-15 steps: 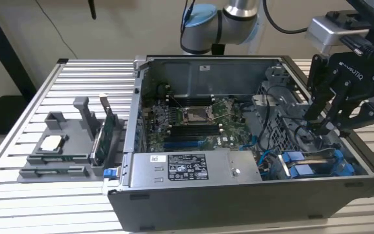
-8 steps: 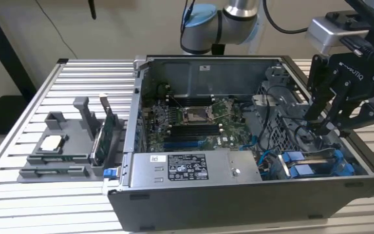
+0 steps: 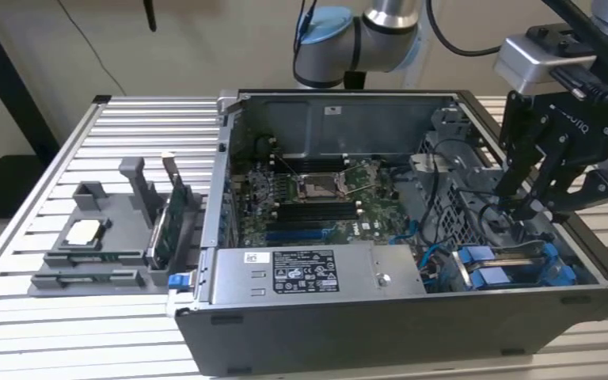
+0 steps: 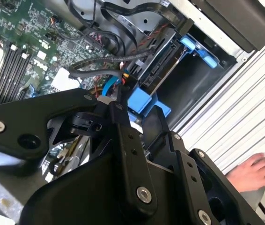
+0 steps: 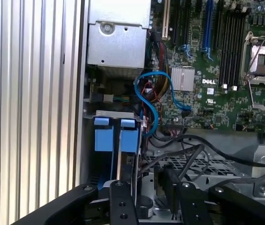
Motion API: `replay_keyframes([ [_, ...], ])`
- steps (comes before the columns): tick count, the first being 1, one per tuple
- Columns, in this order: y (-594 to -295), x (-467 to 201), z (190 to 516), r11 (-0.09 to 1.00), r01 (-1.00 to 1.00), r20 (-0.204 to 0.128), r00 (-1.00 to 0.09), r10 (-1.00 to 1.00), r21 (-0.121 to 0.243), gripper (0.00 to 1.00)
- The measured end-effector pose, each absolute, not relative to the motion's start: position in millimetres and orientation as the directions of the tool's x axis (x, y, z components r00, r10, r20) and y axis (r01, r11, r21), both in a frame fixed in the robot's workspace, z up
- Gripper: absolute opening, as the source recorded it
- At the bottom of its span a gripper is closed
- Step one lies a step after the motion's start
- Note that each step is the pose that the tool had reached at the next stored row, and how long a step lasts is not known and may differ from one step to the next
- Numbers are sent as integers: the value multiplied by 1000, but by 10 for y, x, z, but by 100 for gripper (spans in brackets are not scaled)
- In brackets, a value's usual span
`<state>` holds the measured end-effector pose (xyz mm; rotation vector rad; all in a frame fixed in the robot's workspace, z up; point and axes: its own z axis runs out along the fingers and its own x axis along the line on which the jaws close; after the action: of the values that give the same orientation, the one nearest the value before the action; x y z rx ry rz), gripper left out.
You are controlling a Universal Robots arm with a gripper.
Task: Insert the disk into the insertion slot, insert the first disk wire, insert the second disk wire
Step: 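Insert the first disk wire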
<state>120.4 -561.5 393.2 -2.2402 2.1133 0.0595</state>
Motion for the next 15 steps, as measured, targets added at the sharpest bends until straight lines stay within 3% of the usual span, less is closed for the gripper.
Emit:
replay_keyframes([
  [3,-5615,1203,3920,-63,-998,-93,65,-993,-25,40],
  [15,-5615,1197,3866,-79,-995,-105,85,-991,-60,38],
])
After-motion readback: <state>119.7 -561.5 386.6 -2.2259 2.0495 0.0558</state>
